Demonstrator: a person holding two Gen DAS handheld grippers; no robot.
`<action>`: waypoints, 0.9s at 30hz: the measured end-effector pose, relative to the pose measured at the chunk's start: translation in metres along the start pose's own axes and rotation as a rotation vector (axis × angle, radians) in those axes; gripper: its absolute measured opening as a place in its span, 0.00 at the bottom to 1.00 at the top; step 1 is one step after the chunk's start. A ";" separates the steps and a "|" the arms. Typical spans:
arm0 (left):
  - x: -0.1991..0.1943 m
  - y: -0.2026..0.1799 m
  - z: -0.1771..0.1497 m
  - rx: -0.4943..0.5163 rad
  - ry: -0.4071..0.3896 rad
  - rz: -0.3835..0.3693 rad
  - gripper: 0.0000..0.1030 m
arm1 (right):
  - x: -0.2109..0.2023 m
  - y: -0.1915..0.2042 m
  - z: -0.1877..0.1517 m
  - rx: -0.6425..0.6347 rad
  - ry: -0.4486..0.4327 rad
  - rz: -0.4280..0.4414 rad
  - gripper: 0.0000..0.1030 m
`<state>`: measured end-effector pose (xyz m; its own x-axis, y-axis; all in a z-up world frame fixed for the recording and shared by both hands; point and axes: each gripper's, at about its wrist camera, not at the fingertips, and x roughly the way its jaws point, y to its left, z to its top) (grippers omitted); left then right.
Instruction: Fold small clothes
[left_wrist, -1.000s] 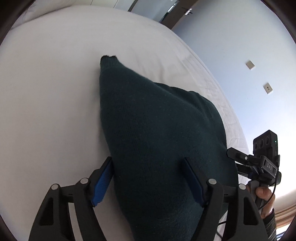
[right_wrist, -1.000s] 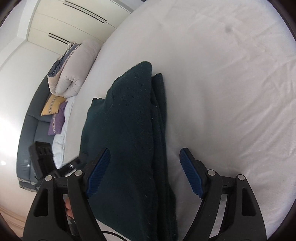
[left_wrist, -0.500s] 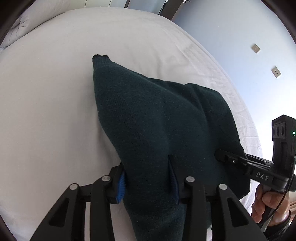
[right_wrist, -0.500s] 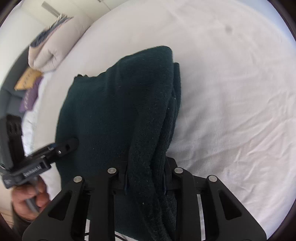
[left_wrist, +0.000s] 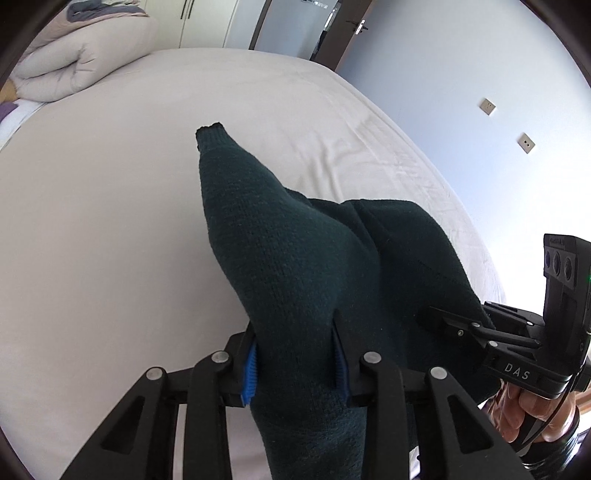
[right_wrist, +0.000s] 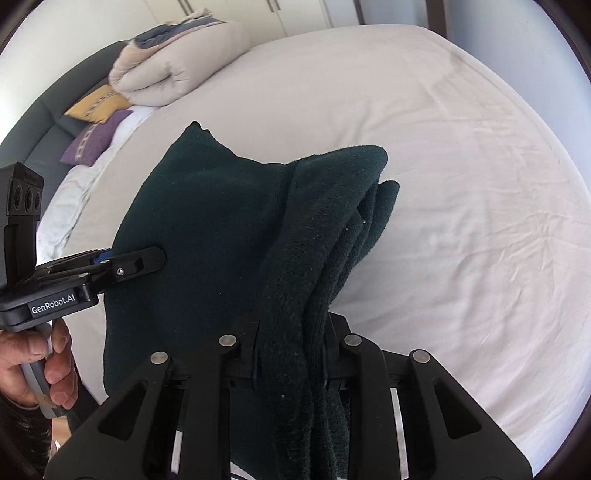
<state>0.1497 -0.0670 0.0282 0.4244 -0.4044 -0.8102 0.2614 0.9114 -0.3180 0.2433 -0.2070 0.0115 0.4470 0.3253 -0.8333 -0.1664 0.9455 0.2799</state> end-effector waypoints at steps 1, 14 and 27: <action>-0.007 0.006 -0.010 -0.003 0.000 0.003 0.33 | -0.001 0.014 -0.010 -0.017 0.001 0.008 0.20; -0.013 0.076 -0.102 -0.058 -0.007 0.027 0.36 | 0.061 0.056 -0.103 0.097 0.043 0.118 0.22; -0.062 0.065 -0.124 -0.037 -0.224 0.171 0.77 | 0.027 -0.009 -0.122 0.301 -0.097 0.146 0.51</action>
<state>0.0332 0.0270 -0.0033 0.6414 -0.2481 -0.7259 0.1400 0.9682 -0.2073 0.1492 -0.2080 -0.0713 0.5212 0.4440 -0.7289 0.0252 0.8457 0.5331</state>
